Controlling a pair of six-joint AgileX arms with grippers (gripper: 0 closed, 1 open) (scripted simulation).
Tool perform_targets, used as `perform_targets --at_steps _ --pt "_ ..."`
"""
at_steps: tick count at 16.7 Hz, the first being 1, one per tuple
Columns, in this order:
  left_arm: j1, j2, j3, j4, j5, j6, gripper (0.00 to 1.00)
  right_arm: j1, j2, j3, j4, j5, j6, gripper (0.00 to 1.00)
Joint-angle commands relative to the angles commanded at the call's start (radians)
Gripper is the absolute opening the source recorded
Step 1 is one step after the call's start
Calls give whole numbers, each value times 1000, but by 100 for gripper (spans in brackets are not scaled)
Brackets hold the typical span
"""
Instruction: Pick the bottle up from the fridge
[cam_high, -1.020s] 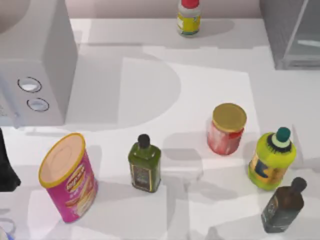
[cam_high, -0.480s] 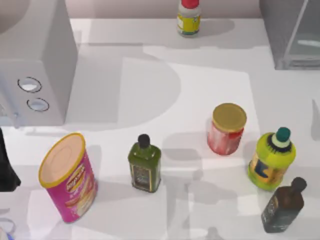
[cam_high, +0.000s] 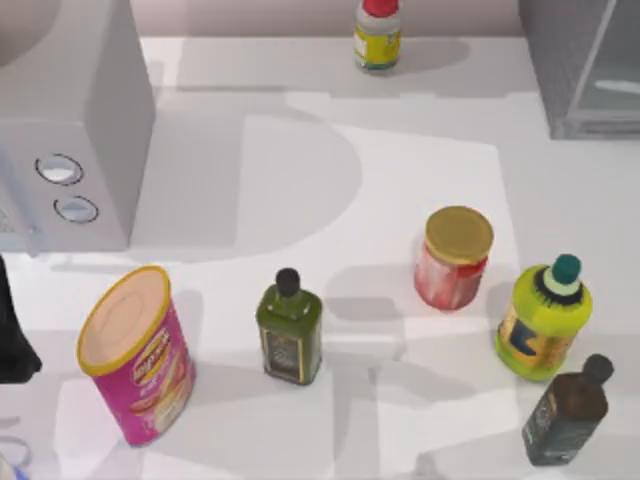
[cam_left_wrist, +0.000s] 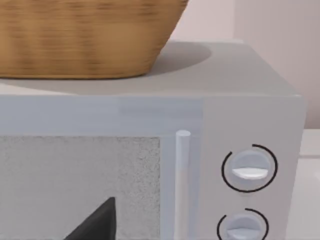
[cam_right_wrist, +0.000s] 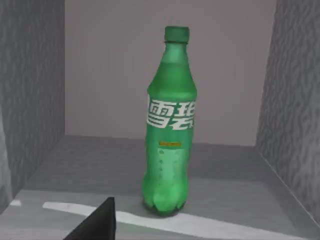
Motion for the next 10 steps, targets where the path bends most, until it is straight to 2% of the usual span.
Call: perform_targets --at_steps 10 --pt "0 0 0 0 0 0 100 3 17 34 -46 28 6 100"
